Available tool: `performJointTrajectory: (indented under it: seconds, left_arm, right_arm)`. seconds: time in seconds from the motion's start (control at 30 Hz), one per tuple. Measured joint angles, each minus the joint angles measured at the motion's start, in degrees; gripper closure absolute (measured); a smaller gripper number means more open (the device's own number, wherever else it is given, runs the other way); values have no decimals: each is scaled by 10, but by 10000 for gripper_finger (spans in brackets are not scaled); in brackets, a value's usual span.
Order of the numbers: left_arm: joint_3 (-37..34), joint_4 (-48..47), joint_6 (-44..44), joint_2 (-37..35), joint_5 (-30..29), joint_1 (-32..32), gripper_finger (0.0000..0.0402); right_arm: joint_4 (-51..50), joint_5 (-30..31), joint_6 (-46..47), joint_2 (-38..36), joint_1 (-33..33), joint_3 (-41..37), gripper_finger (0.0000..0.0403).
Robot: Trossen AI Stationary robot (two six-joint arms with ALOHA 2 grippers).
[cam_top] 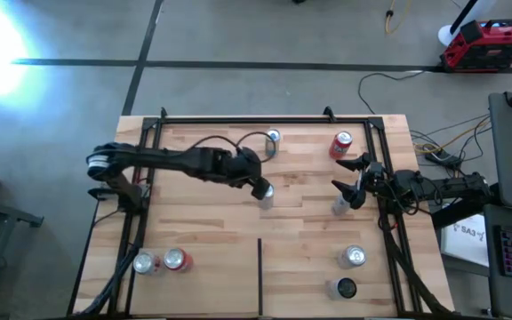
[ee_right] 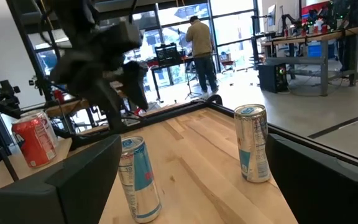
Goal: Place canned beverage on shelf
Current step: Put the bottom blue soda can on the shelf
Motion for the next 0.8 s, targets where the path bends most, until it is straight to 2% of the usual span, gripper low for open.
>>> performJointTrajectory:
  seconds: [0.27, 0.8]
  left_arm:
    - [0, 28, 23, 25, 23, -4, 11]
    - [0, 65, 132, 43, 24, -24, 11]
  right_arm:
    - [0, 0, 1, 0, 0, 0, 21]
    - [0, 0, 0, 0, 0, 0, 21]
